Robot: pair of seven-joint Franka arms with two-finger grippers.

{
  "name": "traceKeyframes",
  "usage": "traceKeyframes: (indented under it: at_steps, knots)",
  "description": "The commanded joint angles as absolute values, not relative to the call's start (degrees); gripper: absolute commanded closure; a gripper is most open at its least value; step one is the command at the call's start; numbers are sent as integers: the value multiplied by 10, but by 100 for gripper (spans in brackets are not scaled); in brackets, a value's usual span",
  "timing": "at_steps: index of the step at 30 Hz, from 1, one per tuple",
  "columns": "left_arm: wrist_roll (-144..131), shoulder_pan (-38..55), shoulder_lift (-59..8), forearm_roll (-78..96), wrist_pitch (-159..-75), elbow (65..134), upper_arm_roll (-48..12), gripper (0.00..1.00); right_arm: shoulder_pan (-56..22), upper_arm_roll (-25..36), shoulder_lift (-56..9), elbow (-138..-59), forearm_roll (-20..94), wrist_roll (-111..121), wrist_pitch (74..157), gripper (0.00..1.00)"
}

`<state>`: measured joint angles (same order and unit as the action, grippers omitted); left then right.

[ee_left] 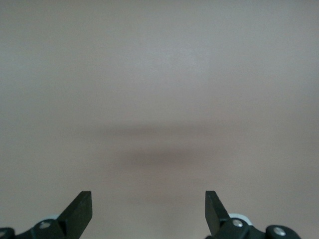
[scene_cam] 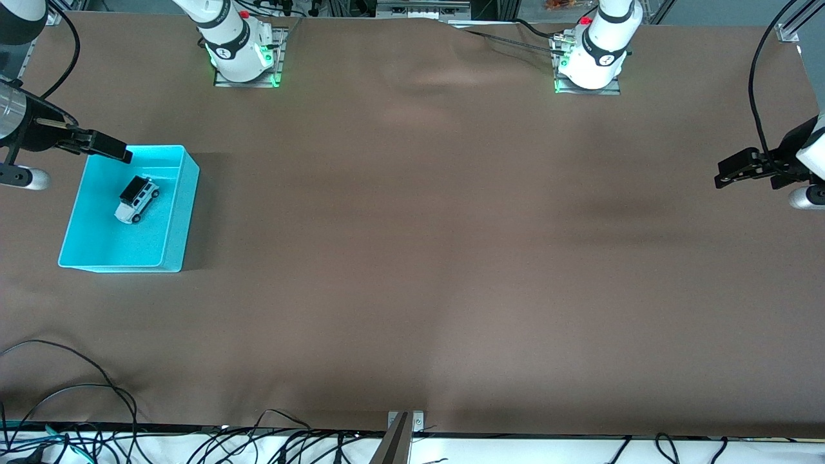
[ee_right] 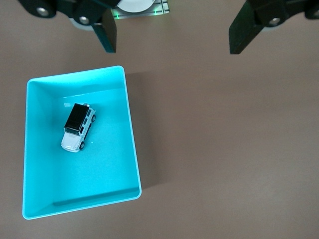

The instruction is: Wind and store white jeep toy

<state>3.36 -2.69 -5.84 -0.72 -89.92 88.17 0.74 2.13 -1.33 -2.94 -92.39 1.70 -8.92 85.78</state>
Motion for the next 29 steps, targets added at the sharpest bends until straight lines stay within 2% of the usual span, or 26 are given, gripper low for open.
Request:
traceKeyframes:
  at_steps: [1, 29]
  knots:
    - [37, -25, -58, 9, -894, 880, 10, 0, 22, -12, -26, -913, 25, -75, 845, 0]
    - [38, -27, -58, 10, -894, 880, 10, 0, 22, -34, -21, -908, 23, -48, 839, 0]
